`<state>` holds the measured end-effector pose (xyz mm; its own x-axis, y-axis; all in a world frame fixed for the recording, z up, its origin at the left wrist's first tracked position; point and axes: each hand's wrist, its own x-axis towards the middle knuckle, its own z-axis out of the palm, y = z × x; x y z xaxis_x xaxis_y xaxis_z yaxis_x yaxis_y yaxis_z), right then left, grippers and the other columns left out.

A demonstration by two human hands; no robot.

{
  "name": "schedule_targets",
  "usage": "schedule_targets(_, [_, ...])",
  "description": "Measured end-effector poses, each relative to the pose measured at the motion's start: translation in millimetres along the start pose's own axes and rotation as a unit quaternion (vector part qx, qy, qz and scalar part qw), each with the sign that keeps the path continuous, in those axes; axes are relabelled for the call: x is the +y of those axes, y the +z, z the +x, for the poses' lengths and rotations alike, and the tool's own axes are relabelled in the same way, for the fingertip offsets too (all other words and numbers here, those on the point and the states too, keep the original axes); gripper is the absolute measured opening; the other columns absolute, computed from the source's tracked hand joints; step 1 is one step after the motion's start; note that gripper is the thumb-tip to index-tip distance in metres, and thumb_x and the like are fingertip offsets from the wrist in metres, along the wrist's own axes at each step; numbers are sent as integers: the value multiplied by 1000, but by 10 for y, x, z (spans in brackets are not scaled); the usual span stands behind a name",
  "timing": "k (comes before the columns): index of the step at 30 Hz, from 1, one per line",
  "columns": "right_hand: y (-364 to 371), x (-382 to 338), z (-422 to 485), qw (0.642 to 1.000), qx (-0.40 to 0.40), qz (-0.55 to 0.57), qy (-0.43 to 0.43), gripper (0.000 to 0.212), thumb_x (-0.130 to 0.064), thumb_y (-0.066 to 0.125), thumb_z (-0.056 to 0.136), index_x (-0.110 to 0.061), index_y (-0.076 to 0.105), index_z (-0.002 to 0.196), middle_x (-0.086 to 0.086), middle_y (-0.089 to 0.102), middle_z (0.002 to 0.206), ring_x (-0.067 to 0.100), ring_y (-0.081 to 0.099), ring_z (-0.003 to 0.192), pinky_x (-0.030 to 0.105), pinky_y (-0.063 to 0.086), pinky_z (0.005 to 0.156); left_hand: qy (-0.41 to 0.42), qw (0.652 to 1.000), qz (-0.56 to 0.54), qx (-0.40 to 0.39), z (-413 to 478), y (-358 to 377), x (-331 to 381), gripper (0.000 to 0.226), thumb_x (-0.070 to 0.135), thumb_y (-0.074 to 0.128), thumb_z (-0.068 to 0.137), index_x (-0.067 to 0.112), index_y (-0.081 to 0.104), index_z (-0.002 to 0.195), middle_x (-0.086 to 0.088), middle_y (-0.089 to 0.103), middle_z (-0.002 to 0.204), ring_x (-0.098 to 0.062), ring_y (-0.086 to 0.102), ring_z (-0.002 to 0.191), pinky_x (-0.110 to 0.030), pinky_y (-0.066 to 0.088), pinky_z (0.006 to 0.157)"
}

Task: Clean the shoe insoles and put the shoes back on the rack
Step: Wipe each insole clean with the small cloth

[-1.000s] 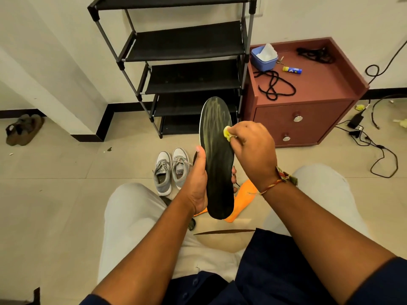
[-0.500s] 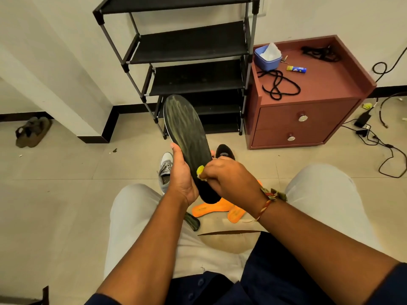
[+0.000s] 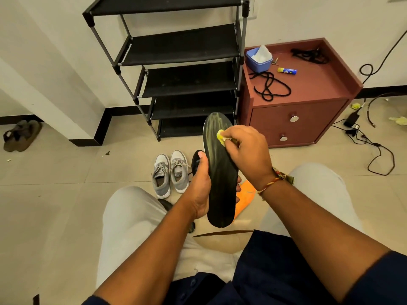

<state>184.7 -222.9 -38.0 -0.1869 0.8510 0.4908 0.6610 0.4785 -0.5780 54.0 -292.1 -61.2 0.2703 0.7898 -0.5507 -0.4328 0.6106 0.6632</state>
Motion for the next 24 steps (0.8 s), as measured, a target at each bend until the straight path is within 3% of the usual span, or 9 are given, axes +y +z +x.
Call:
schedule_targets(3, [118,-222,-127,995,-79,44,-49,16,-7,67,83,-14,75,96,-1,73,98,21,65,95,36,51,85,39,998,-30,42,-11,-47,81,95,85,13,89,19,73,119,-24,69,120,-39,68,104,-53,52,92])
schedule_targets(7, [249,-415,-291,980,-155,66,-102,20,-4,63,83,-16,74,95,-1,73,97,23,64,91,39,52,83,77,987,-89,110,-33,-174,233,93,82,21,91,10,70,123,-22,67,128,-34,64,121,-48,46,109])
schedule_targets(10, [283,-437,-322,975,-170,63,-128,18,-3,64,82,-15,75,92,0,72,94,23,63,88,41,54,80,97,981,-88,146,-39,-231,269,86,78,26,94,9,70,123,-20,67,129,-34,63,123,-47,43,113])
schedule_targets(14, [256,-393,-265,983,-121,29,-137,12,-7,65,85,-11,74,91,3,70,93,25,61,86,40,52,77,96,985,-69,124,-39,-161,220,79,72,25,99,17,80,107,-17,72,118,-29,71,110,-44,52,99])
schedule_targets(16, [205,-336,-176,989,-81,19,-126,9,-9,67,86,-11,73,93,3,70,96,25,62,89,40,50,80,88,991,-36,96,-56,-97,186,79,74,22,98,20,78,112,-23,68,124,-35,67,115,-53,48,104])
schedule_targets(18, [127,-286,-60,993,-35,20,-111,9,-9,69,85,-10,73,93,2,70,96,24,63,90,39,49,81,79,995,18,61,-62,-57,149,86,77,17,96,17,77,109,-30,62,117,-41,62,102,-57,47,97])
schedule_targets(21, [13,-199,93,996,33,21,-79,8,-8,69,85,-9,73,92,2,71,93,20,62,90,32,48,82,62,994,83,19,-36,-26,108,94,78,15,93,5,71,113,-26,59,102,-32,59,84,-42,48,79])
schedule_targets(24, [-6,-135,131,998,39,17,-45,13,-7,69,84,-11,74,95,0,72,95,16,63,93,26,45,84,57,991,121,13,-7,-37,92,97,80,21,86,3,67,121,-26,62,105,-32,61,87,-42,49,79])
